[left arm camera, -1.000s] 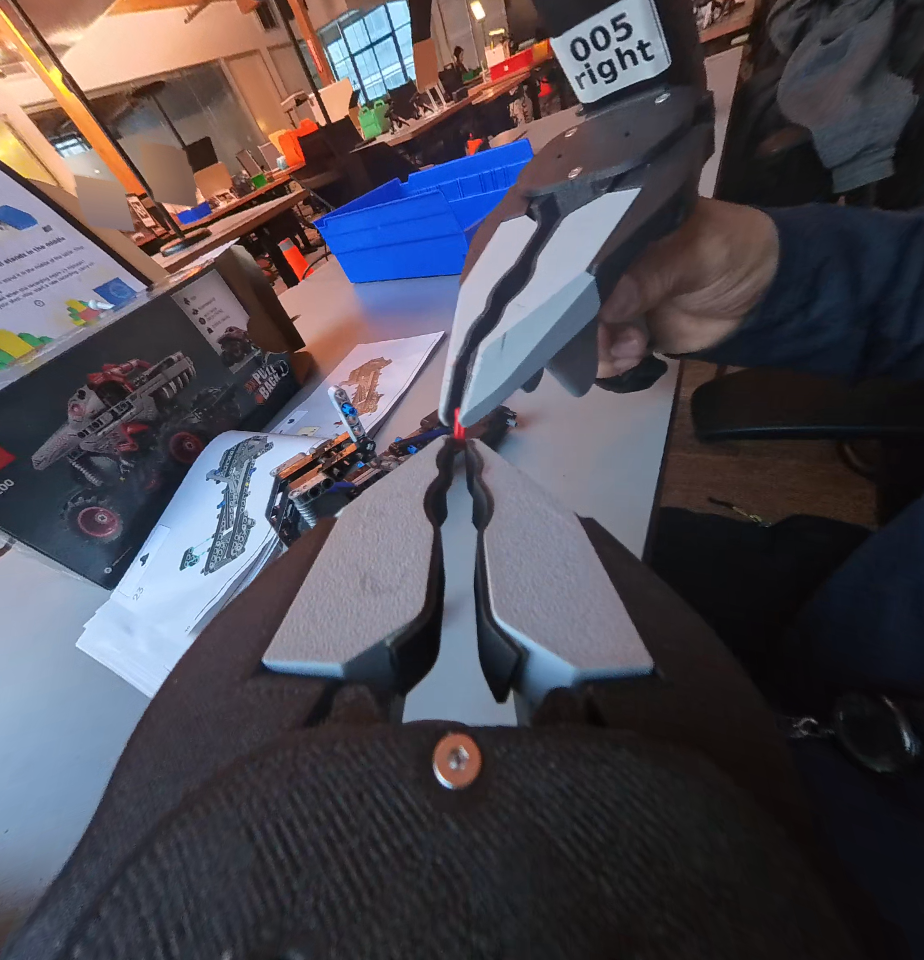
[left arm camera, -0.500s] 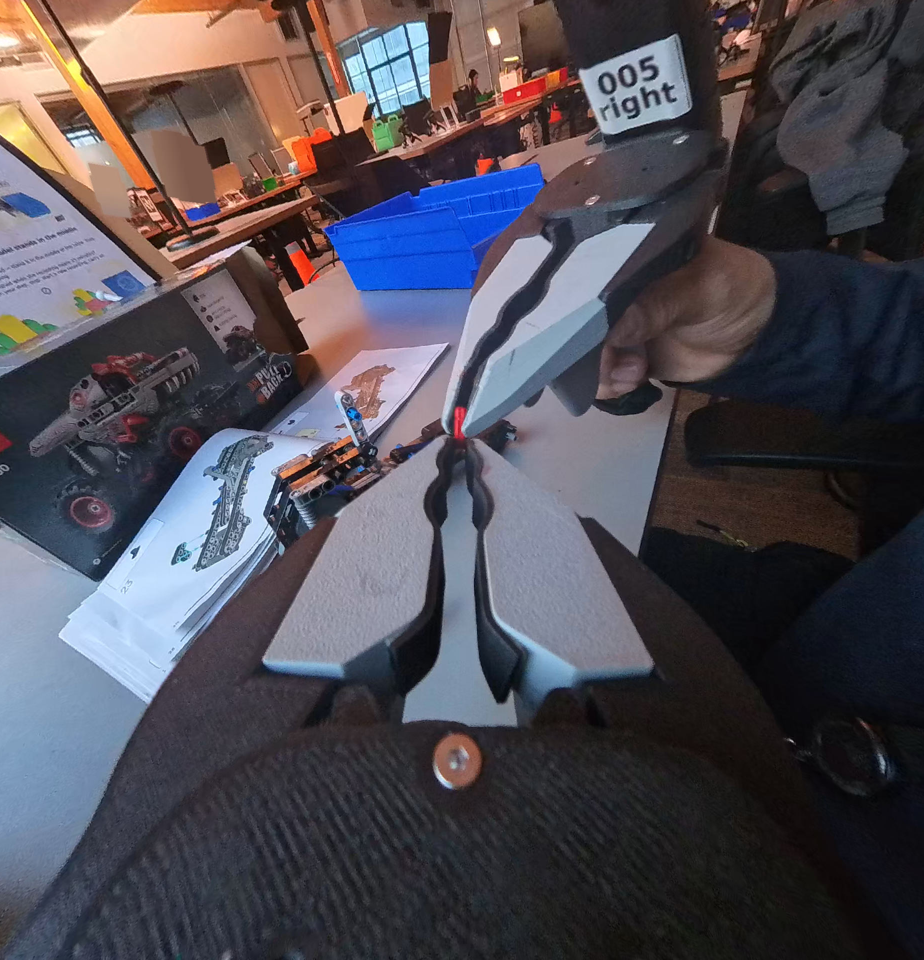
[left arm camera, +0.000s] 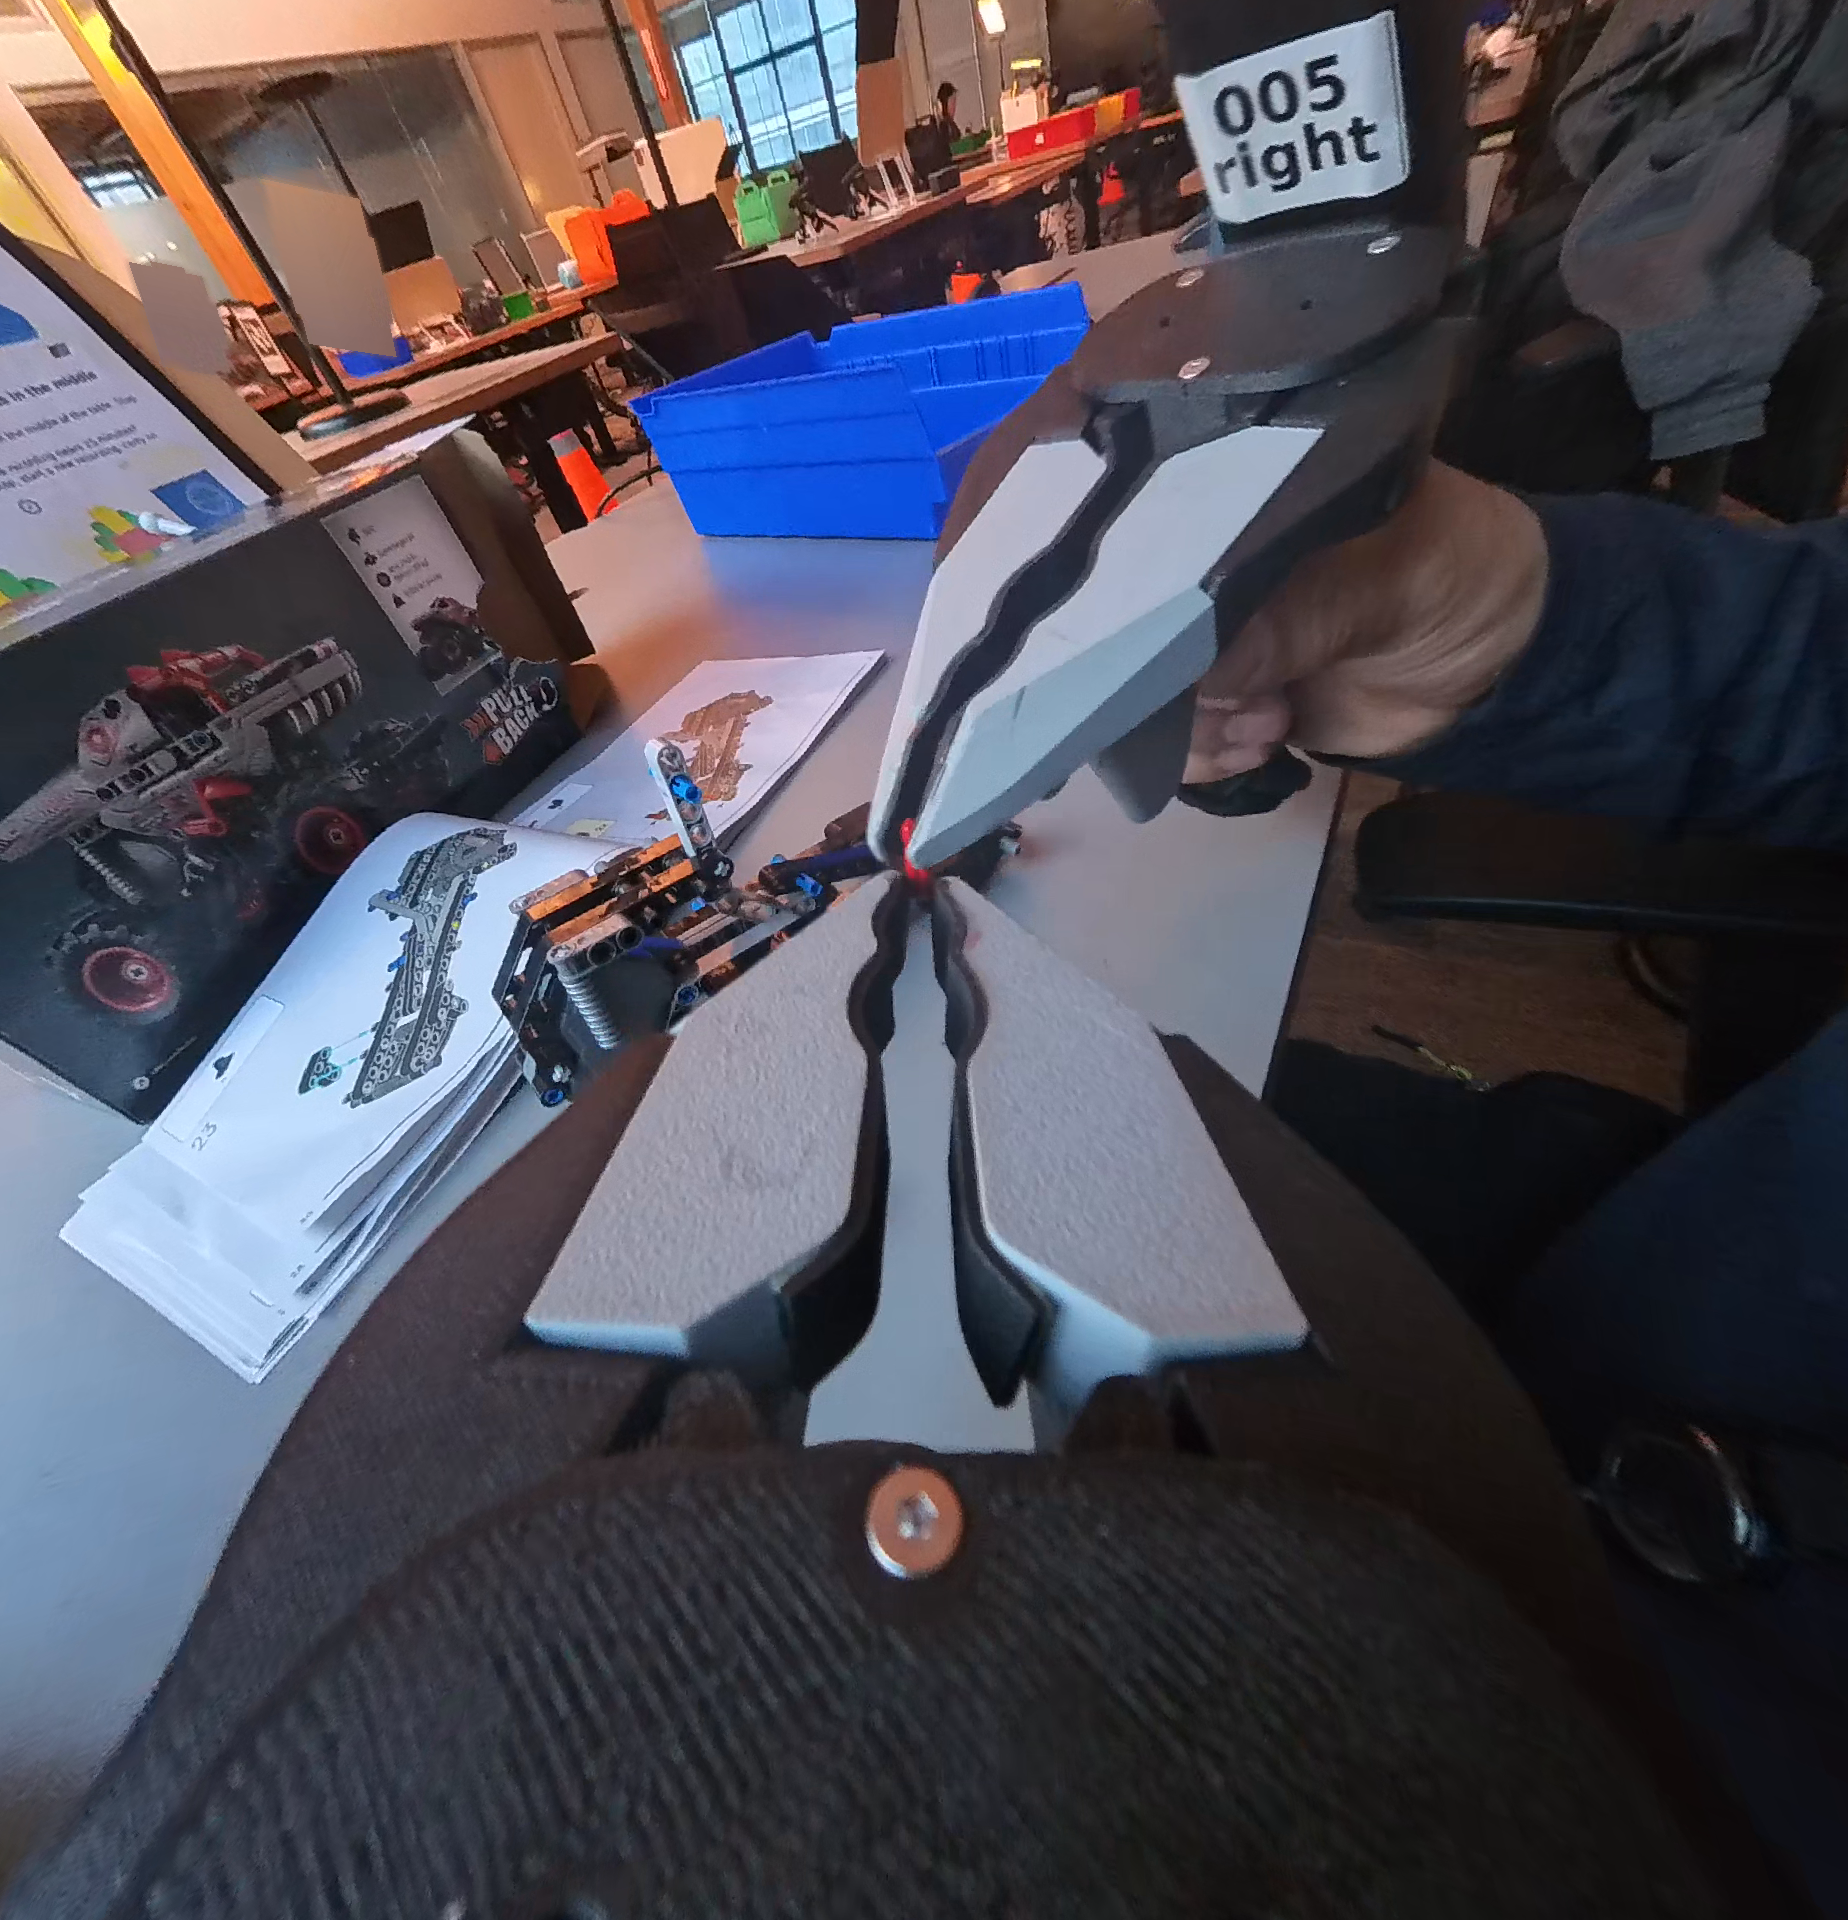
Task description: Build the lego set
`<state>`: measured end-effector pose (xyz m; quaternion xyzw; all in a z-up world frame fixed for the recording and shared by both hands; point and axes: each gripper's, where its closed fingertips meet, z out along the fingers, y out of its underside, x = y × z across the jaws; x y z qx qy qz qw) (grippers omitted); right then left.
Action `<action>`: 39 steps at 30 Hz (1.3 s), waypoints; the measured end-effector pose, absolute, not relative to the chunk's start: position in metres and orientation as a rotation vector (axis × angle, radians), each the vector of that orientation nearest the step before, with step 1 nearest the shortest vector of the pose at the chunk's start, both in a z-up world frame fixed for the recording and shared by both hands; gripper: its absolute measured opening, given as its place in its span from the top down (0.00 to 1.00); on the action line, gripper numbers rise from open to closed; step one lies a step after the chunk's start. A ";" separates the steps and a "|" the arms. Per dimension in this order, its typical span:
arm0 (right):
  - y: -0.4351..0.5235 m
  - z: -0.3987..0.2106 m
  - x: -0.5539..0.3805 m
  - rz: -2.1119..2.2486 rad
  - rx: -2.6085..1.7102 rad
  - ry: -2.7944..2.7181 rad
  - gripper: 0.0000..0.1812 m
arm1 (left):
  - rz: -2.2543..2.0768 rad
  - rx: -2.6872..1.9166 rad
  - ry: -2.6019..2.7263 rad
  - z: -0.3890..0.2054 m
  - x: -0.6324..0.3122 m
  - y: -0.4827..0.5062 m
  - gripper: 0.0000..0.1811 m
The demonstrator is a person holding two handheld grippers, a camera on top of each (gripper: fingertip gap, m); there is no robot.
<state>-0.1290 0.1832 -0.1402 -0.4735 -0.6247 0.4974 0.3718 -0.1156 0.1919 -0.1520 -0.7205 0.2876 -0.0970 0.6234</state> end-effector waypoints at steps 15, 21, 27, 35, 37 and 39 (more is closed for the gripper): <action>0.182 -0.143 -0.129 1.267 -1.150 -1.622 1.00 | -0.334 -1.674 0.650 -0.156 -0.113 0.190 1.00; 0.167 -0.137 -0.117 1.340 -1.025 -1.735 0.99 | -0.620 -1.657 0.670 -0.148 -0.101 0.176 1.00; 0.158 -0.135 -0.112 1.351 -0.951 -1.780 0.99 | -0.786 -1.650 0.701 -0.145 -0.093 0.166 1.00; 0.156 -0.134 -0.113 1.467 -1.010 -1.771 1.00 | -0.819 -1.666 0.713 -0.144 -0.098 0.164 1.00; 0.160 -0.135 -0.116 1.496 -1.047 -1.743 1.00 | -0.799 -1.689 0.722 -0.144 -0.106 0.163 1.00; 0.168 -0.135 -0.120 1.495 -1.088 -1.700 1.00 | -0.752 -1.766 0.739 -0.150 -0.123 0.162 0.97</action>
